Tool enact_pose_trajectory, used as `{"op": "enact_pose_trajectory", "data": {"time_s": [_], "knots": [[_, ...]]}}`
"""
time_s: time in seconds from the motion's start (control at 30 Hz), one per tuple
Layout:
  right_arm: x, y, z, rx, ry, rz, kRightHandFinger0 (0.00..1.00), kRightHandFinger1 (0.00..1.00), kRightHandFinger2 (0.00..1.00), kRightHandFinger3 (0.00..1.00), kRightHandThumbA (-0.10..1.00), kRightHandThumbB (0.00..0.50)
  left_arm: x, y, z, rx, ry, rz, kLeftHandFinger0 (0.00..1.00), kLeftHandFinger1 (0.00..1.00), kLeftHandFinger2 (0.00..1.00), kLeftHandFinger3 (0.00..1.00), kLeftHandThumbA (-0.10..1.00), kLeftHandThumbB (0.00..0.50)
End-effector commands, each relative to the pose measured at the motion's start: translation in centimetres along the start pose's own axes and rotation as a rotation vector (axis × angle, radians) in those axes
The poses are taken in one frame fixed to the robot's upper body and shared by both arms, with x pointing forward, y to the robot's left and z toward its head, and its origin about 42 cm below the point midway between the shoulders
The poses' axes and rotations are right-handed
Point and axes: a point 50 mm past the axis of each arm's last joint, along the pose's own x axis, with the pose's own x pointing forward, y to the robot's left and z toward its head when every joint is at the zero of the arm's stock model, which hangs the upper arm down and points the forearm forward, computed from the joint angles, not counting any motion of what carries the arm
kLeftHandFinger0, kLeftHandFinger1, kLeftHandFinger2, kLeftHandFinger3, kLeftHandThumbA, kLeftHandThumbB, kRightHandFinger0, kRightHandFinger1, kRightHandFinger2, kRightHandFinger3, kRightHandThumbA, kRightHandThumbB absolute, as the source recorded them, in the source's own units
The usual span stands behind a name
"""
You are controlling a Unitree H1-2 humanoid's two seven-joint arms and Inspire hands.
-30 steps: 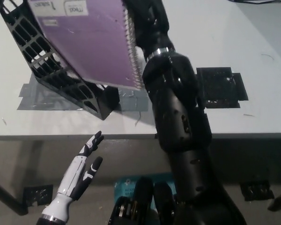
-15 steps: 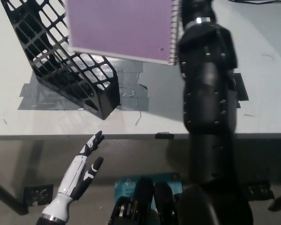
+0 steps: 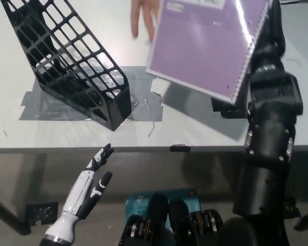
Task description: A shelf with a book inside it is placed on the center of the desk infront of the robot. The robot uses its right hand to grab the book, take it out and hand it to a person.
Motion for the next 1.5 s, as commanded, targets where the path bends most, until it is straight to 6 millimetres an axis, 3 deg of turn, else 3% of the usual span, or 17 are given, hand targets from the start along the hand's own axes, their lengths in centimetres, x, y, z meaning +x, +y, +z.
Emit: {"op": "enact_pose_trajectory", "data": {"time_s": [0.0, 0.13, 0.27, 0.57, 0.67, 0.7, 0.73, 0.77, 0.8, 0.83, 0.93, 0.97, 1.0, 1.2, 1.23, 1.43, 1.47], "knots": [[0.6, 0.6, -0.4, 0.097, 0.043, 0.06, 0.0, 0.26, 0.63, 1.0, -0.1, 0.037, 0.0, 0.5, 0.6, -0.01, -0.039, 0.017, 1.0, 1.0, 1.0, 1.0, 1.0, 0.281], [0.6, -4.7, -1.2, 0.076, 0.06, -0.074, 0.0, 0.21, 0.58, 1.0, -0.1, 0.01, 0.0, 0.5, 0.6, -0.006, -0.041, 0.018, 1.0, 1.0, 1.0, 1.0, 1.0, 0.289], [0.7, -8.0, -2.0, 0.077, 0.08, -0.152, 0.0, 0.11, 0.51, 1.0, -0.1, 0.0, -0.1, 0.5, 0.5, -0.016, -0.035, 0.019, 1.0, 1.0, 1.0, 1.0, 1.0, 0.292], [1.0, -10.2, -2.8, 0.092, 0.096, -0.201, 0.0, 0.1, 0.55, 1.0, -0.1, 0.007, -0.1, 0.5, 0.4, -0.015, -0.033, 0.022, 1.0, 1.0, 1.0, 1.0, 1.0, 0.301], [1.2, -10.0, -2.8, 0.043, 0.094, -0.196, 0.0, 0.12, 0.55, 1.0, -0.1, 0.016, 0.2, 0.5, 0.5, -0.019, -0.032, 0.021, 1.0, 1.0, 1.0, 1.0, 1.0, 0.304], [1.2, -9.9, -2.7, 0.016, 0.093, -0.2, 0.0, 0.17, 0.58, 1.0, -0.1, 0.052, 0.2, 0.5, 0.6, -0.019, -0.032, 0.021, 1.0, 1.0, 1.0, 1.0, 1.0, 0.305], [1.1, -9.6, -2.8, -0.007, 0.093, -0.168, 0.64, 0.95, 1.0, 1.0, 0.09, 0.129, 0.2, 0.5, 0.6, -0.015, -0.036, 0.021, 1.0, 1.0, 1.0, 1.0, 1.0, 0.295], [0.9, -9.4, -2.9, -0.005, 0.094, -0.144, 0.64, 0.95, 1.0, 1.0, 0.09, 0.129, 0.2, 0.5, 0.6, -0.014, -0.038, 0.021, 1.0, 1.0, 1.0, 1.0, 1.0, 0.295], [0.8, -9.3, -2.9, 0.002, 0.094, -0.12, 0.85, 1.0, 1.0, 1.0, 0.09, 0.167, 0.2, 0.6, 0.6, -0.013, -0.039, 0.021, 1.0, 1.0, 1.0, 1.0, 1.0, 0.293], [0.7, -9.1, -3.0, -0.007, 0.099, -0.093, 1.0, 1.0, 1.0, 1.0, 0.2, 0.245, 0.2, 0.6, 0.6, -0.01, -0.037, 0.02, 1.0, 1.0, 1.0, 1.0, 1.0, 0.293], [0.4, -8.5, -3.0, -0.077, 0.112, 0.018, 1.0, 1.0, 1.0, 1.0, 0.46, 0.385, 0.2, 0.6, 0.7, 0.001, -0.038, 0.019, 1.0, 1.0, 1.0, 1.0, 1.0, 0.285], [0.4, -8.4, -2.9, -0.093, 0.111, 0.036, 1.0, 1.0, 1.0, 1.0, 0.46, 0.385, 0.2, 0.6, 0.7, 0.004, -0.04, 0.018, 1.0, 1.0, 1.0, 1.0, 1.0, 0.285], [0.4, -8.1, -2.8, -0.133, 0.109, 0.085, 1.0, 1.0, 1.0, 1.0, 0.58, 0.469, 0.3, 0.6, 0.6, 0.003, -0.042, 0.02, 1.0, 1.0, 1.0, 1.0, 1.0, 0.283], [-0.3, -5.5, -1.1, -0.348, 0.062, 0.248, 1.0, 1.0, 1.0, 1.0, 0.8, 0.49, 0.6, 0.7, 0.8, 0.001, -0.051, 0.021, 1.0, 1.0, 1.0, 1.0, 1.0, 0.286], [-1.0, -3.7, -0.4, -0.443, 0.048, 0.331, 1.0, 1.0, 1.0, 1.0, 0.82, 0.494, 0.8, 0.9, 0.8, 0.011, -0.055, 0.02, 1.0, 1.0, 1.0, 1.0, 1.0, 0.281], [-4.5, 0.1, 1.0, -0.627, 0.013, 0.489, 1.0, 1.0, 1.0, 1.0, 0.85, 0.49, 0.9, 1.0, 0.8, 0.007, -0.051, 0.022, 1.0, 1.0, 1.0, 1.0, 1.0, 0.293], [-5.2, 0.6, 1.1, -0.671, 0.006, 0.513, 1.0, 1.0, 1.0, 1.0, 0.91, 0.487, 0.8, 0.9, 0.8, 0.001, -0.047, 0.024, 1.0, 1.0, 1.0, 1.0, 1.0, 0.297]]}}
